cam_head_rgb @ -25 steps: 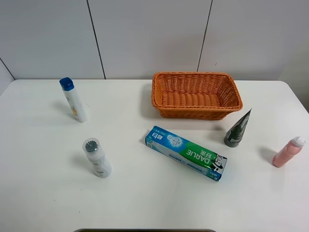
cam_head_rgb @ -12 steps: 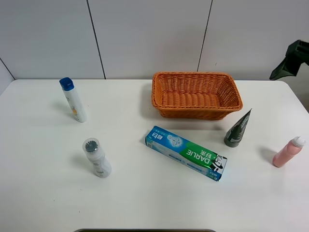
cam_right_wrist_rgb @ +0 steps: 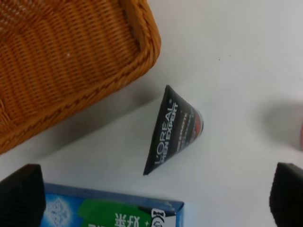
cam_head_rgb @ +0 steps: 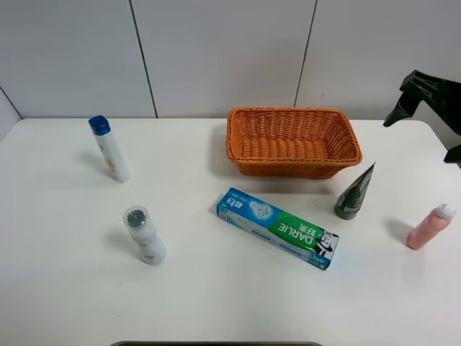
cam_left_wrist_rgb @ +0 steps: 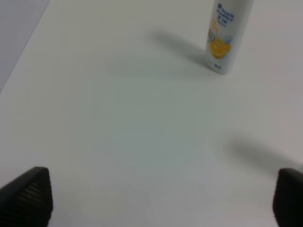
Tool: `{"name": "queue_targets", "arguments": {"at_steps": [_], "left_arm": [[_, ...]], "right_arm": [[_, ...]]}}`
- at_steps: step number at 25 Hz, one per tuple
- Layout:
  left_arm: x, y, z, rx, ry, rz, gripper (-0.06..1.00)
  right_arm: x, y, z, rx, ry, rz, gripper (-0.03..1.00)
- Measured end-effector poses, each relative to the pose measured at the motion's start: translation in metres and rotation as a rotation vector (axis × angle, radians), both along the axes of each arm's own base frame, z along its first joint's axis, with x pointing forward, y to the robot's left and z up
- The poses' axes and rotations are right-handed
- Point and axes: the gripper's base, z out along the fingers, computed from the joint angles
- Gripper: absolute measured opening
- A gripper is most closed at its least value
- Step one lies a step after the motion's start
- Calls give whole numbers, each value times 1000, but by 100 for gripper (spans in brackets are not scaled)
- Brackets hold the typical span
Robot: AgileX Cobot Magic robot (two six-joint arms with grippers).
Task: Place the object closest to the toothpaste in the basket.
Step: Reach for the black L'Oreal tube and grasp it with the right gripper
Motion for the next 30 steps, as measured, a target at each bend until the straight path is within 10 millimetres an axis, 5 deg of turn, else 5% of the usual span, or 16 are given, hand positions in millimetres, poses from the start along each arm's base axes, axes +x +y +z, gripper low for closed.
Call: {"name": "queue_targets", "arguments": {"at_steps": [16,30], "left_arm": [[0,0,0,0,0,0,94],[0,0,0,0,0,0,94]], "right_arm": [[50,27,-74,37,197,17,97],[61,25,-103,19,276,-43,97]]}}
